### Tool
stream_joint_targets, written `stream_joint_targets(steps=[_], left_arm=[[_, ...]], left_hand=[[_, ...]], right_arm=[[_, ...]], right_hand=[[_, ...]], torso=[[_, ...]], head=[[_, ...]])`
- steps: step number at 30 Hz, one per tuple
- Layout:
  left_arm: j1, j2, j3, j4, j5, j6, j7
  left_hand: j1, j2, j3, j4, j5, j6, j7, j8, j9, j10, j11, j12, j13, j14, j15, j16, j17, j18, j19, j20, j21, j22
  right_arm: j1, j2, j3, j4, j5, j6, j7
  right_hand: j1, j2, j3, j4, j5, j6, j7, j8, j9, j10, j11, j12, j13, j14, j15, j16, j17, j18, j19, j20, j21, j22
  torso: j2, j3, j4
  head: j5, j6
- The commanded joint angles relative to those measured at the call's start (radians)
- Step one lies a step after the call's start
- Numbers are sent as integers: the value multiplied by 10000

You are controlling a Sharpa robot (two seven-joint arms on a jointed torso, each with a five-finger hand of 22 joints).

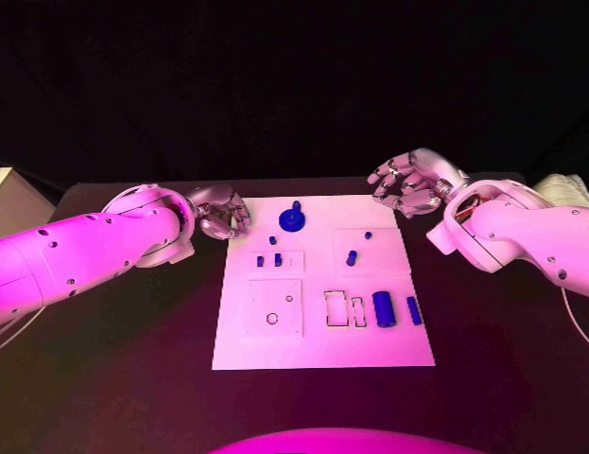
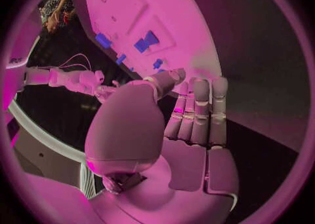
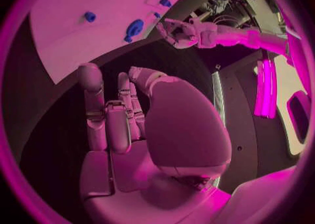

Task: Assemble the parts on the task board

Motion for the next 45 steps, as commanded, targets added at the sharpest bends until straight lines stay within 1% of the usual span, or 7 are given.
stream_joint_targets(steps=[1, 6, 10, 13, 16, 30, 45], left_arm=[[2, -213, 29, 143, 3047, -1070, 1717], [-30, -781, 44, 663, 8183, -671, 3288], [-96, -1179, 48, 1073, 10189, -323, 3890], [-128, -1416, 49, 1327, 10911, -183, 4128], [-148, -1567, 51, 1501, 11244, -64, 4241], [-170, -1817, 83, 1735, 11568, 85, 4410], [-169, -1870, 96, 1623, 11581, 76, 4250]], left_hand=[[11, 193, -56, 31, -29, 101, 9, 145, 33, 79, -3, 300, 130, -166, -31, -208, -201, 146, -239, -30, -251, -265], [-72, 546, -143, 188, 9, 111, 22, 381, 80, -147, -13, 844, 361, -453, -29, -712, -530, 137, -399, -31, -607, -468], [-338, 523, -353, 344, 23, 20, 23, 459, 89, -311, -8, 1039, 429, -489, 6, -811, -617, 130, -401, -2, -830, -617], [-403, 498, -425, 379, 28, -29, 22, 485, 90, -378, 2, 1096, 443, -510, 10, -837, -643, 135, -396, 7, -939, -691], [-418, 467, -475, 374, 29, -86, 26, 496, 86, -409, 2, 1150, 456, -487, 9, -819, -647, 138, -363, 10, -1007, -743], [-470, 414, -586, 383, 17, -166, 29, 538, 81, -449, 3, 1255, 471, -383, 5, -701, -605, 139, -226, 4, -1099, -832], [-457, 394, -610, 366, 9, -251, 60, 531, 66, -509, 23, 1275, 465, -409, 17, -698, -605, 137, -187, 7, -1161, -881]], right_arm=[[-66, 84, -8, -176, -2838, 1019, -430], [-217, 305, -28, -393, -4871, 1391, -1099], [-325, 471, -48, -524, -5987, 1745, -1648], [-394, 575, -69, -603, -6598, 1931, -1913], [-456, 648, -79, -626, -6982, 2012, -2103], [-593, 878, -99, -635, -7493, 2604, -2415], [-655, 907, -107, -392, -7243, 2191, -2197]], right_hand=[[-152, -62, 62, -91, -113, 181, 11, -54, -20, 99, 0, -239, -221, 593, -49, 41, 477, -126, 108, -5, 199, 174], [-320, -121, 119, -226, -322, 341, -32, -106, -52, 227, -2, -630, -599, 591, -42, 51, 465, -153, 123, 9, 457, 418], [-457, -217, 109, -257, -429, 372, -50, -158, -77, 136, 26, -866, -797, 592, -8, 53, 453, -148, 96, 18, 450, 456], [-591, -336, 52, -276, -510, 399, -78, -199, -97, -45, 56, -1090, -981, 604, 33, 91, 486, -146, 71, 36, 437, 481], [-600, -388, 6, -374, -485, 544, -250, -166, -89, -216, -67, -1236, -1129, 624, -67, 131, 514, -88, -25, -45, 251, 419], [-623, -338, -7, -435, -434, 620, -284, -194, -108, -304, -97, -1315, -1283, 669, -73, 249, 645, -164, 104, -99, 651, 674], [-675, -42, 598, -653, -735, 1291, -290, -145, -76, 876, -136, -1307, -1658, 710, -106, 399, 761, -299, 383, -131, 1502, 1297]], torso=[[11, 2, -8], [32, 0, -26], [29, -2, 22], [35, -7, 26], [33, -5, 21], [32, 10, -1], [29, 35, 5]], head=[[-98, 70], [-283, 190], [-419, 212], [-408, 246], [-373, 247], [-369, 177], [-324, 96]])
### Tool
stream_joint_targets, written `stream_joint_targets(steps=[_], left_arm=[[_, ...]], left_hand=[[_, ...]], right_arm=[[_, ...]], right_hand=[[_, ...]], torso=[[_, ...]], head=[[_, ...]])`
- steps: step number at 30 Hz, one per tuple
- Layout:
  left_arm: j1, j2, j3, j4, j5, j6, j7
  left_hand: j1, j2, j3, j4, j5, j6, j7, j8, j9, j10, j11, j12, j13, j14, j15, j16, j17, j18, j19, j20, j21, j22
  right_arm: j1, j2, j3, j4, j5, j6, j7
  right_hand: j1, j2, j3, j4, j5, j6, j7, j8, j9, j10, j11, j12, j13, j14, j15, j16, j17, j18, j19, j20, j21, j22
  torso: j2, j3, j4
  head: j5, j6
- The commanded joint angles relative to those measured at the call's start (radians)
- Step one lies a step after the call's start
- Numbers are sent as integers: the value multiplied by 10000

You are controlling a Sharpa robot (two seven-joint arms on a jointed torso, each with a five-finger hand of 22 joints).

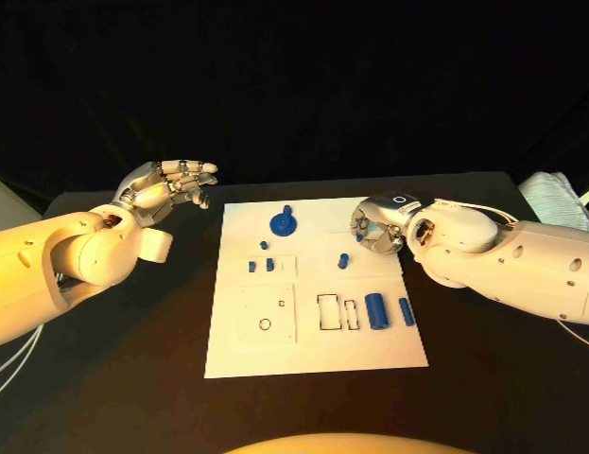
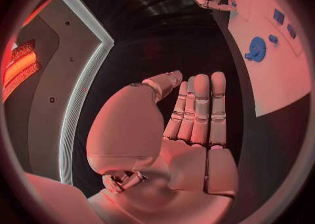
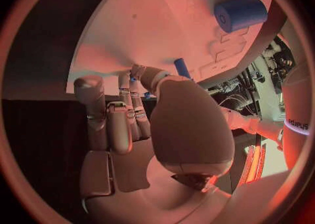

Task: Assemble the parts on the task board

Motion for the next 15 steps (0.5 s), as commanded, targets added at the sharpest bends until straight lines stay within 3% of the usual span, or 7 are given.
stream_joint_targets(steps=[1, 15], left_arm=[[-1, -17, 12, -9, 118, 171, 71], [0, -28, 13, -7, 51, 211, -64]], left_hand=[[-63, -23, -51, -4, 9, -78, 7, 61, -5, -70, 19, 40, 1, 38, 20, 44, 11, 69, 99, -4, -60, -16], [-21, -22, -46, -36, 10, -117, 21, 60, -13, -96, 29, 55, -2, 29, 25, 46, 11, 69, 124, -4, -84, -37]], right_arm=[[-53, 8, -33, 44, 2, 76, 88], [-76, 69, -34, 21, 2, 257, -3]], right_hand=[[-26, 126, 117, -27, -37, 115, 6, 25, 16, 146, 4, -13, -33, 672, -67, 66, 767, -150, 83, 23, 96, 52], [-20, 219, 248, -140, -45, 257, 8, 41, 42, 385, -24, -67, -84, 678, -87, 107, 801, -165, 104, 14, 225, 171]], torso=[[-1, 3, -5], [1, -2, -3]], head=[[14, -24], [19, -66]])
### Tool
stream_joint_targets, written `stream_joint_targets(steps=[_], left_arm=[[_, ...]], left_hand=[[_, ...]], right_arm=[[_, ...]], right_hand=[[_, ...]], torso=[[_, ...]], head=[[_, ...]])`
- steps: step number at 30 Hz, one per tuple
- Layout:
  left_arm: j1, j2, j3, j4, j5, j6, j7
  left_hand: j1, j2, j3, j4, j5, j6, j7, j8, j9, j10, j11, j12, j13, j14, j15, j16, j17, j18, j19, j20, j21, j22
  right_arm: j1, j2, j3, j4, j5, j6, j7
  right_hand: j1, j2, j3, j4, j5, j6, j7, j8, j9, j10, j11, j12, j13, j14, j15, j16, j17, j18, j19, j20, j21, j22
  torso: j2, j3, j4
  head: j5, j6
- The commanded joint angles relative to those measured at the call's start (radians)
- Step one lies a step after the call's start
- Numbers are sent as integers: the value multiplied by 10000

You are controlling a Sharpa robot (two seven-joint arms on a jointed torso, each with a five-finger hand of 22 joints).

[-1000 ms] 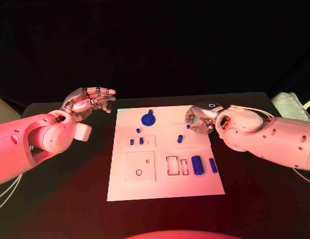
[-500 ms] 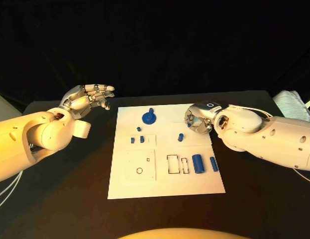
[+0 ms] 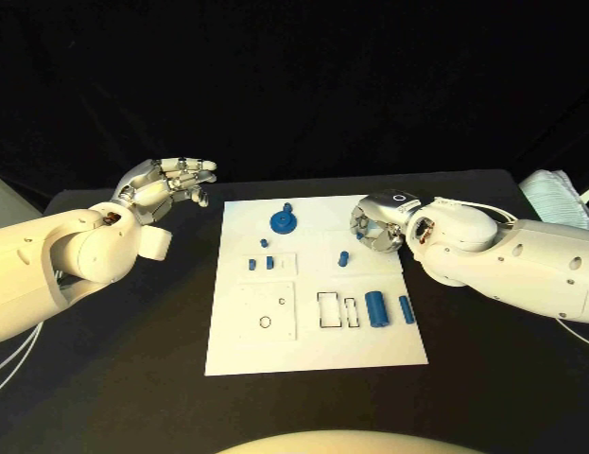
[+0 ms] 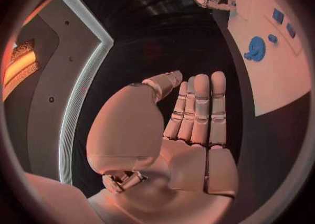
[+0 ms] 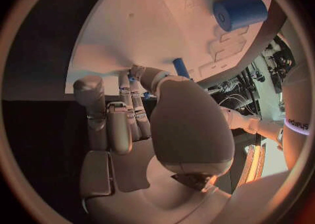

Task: Assemble the parts on the task board

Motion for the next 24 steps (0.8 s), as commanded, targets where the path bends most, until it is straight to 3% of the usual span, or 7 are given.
stream_joint_targets(steps=[1, 7, 12, 16, 24], left_arm=[[0, -15, 11, 22, 10, 187, -14], [1, -18, 11, 29, -73, 191, -63], [1, -26, 12, 39, -91, 201, -76], [2, -38, 12, 47, -96, 209, -81], [2, -46, 14, 55, -99, 221, -86]], left_hand=[[-21, -22, -46, -36, 10, -64, -4, 60, -12, -62, -6, 50, -1, 28, 25, 46, 12, 70, 51, -4, -47, -15], [27, -17, -35, -72, 9, -96, 9, 62, -18, -89, 3, 61, -5, 19, 30, 46, 11, 70, 76, -4, -65, -31], [59, -5, -22, -93, 13, -106, 14, 68, -20, -98, 7, 72, -6, 15, 32, 46, 9, 70, 89, -5, -72, -38], [59, -5, -22, -93, 13, -106, 14, 68, -20, -98, 7, 72, -6, 15, 32, 46, 9, 70, 89, -5, -72, -38], [60, -4, -23, -96, 11, -110, 17, 70, -21, -103, 11, 76, -7, 14, 34, 47, 9, 69, 95, -4, -75, -41]], right_arm=[[-66, 51, -36, -1, -27, 282, -10], [-140, 199, -45, -165, -43, 294, -219], [-222, 285, -51, -231, 10, 376, -356], [-274, 299, -53, -193, 38, 289, -419], [-315, 278, -53, -103, 12, -157, -604]], right_hand=[[-13, 143, 80, -27, -48, 108, -1, 45, 21, 135, -8, -68, -9, 680, -90, 41, 810, -168, 75, -18, 85, 32], [-131, 341, 133, -14, -78, 259, -21, 87, 66, 294, -35, -152, -43, 677, -114, 53, 808, -184, 90, -20, 185, 129], [-387, 454, 145, 57, 217, 305, -39, 95, 131, 358, -42, -391, -136, 661, -138, 29, 750, -205, 115, 11, 280, 221], [-373, 532, 204, -95, 584, 409, -62, 170, 243, 586, -83, -536, -186, 650, -188, 21, 717, -210, 148, 3, 378, 313], [-239, 710, 528, -466, 620, 519, -93, 265, 429, 994, -155, -709, -209, 651, -264, 36, 708, -241, 211, -76, 643, 534]], torso=[[3, -3, 5], [-1, -6, 9], [0, -8, 14], [-9, -9, -6], [-17, -12, 1]], head=[[1, -4], [6, -51], [11, -67], [32, -79], [18, -66]])
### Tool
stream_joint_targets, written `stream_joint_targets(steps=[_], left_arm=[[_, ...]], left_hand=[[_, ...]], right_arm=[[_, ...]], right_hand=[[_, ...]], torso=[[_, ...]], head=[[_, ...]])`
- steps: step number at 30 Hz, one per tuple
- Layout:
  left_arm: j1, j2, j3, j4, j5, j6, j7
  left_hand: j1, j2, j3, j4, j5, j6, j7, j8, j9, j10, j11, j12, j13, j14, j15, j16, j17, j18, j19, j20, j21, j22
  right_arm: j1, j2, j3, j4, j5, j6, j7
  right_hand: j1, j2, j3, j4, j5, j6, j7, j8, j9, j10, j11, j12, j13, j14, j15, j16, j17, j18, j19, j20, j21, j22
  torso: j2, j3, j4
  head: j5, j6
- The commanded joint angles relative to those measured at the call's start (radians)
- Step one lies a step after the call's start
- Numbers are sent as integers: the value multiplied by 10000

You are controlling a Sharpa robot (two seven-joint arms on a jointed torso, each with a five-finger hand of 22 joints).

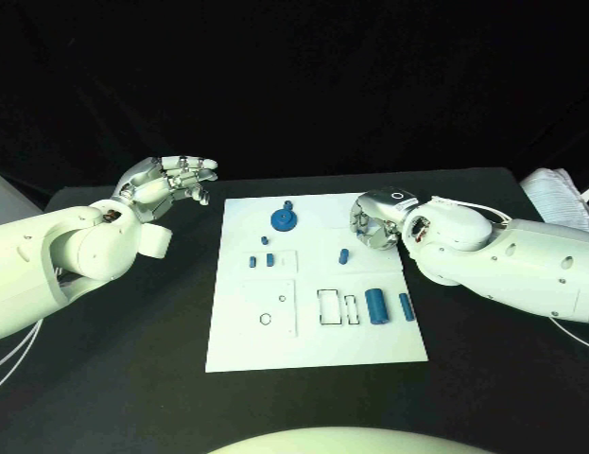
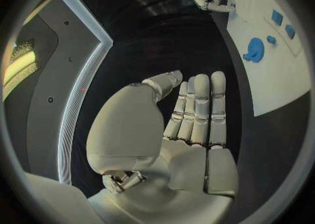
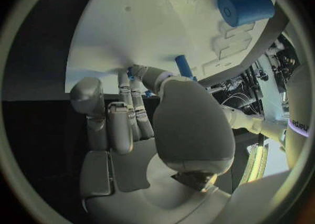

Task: Assemble the parts on the task board

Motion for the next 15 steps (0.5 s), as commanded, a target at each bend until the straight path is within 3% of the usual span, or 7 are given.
stream_joint_targets(steps=[1, 15], left_arm=[[2, -15, 11, 32, -49, 178, 29], [2, -28, 13, 27, -49, 170, 33]], left_hand=[[60, -5, 5, -67, 11, -64, -29, 21, -11, -67, -26, 38, -6, 13, 34, 48, 10, 70, 96, -4, -36, -12], [74, -3, 8, -82, 15, -79, -24, 26, -15, -82, -21, 48, -9, 13, 38, 52, 10, 69, 112, -3, -45, -20]], right_arm=[[-160, 48, -102, 35, 14, 66, -206], [-169, -33, -86, 197, -81, -842, -442]], right_hand=[[169, 250, 28, -96, 52, 48, -12, 52, 25, 139, -35, 14, 33, 649, -49, 29, 697, -92, 72, -8, 94, 44], [129, 260, 150, -225, 19, 86, -26, 72, 90, 252, -50, -80, 21, 644, -66, 4, 641, -153, 174, -30, 477, 273]], torso=[[-3, -3, 6], [-9, -6, 8]], head=[[-13, 14], [8, 48]])
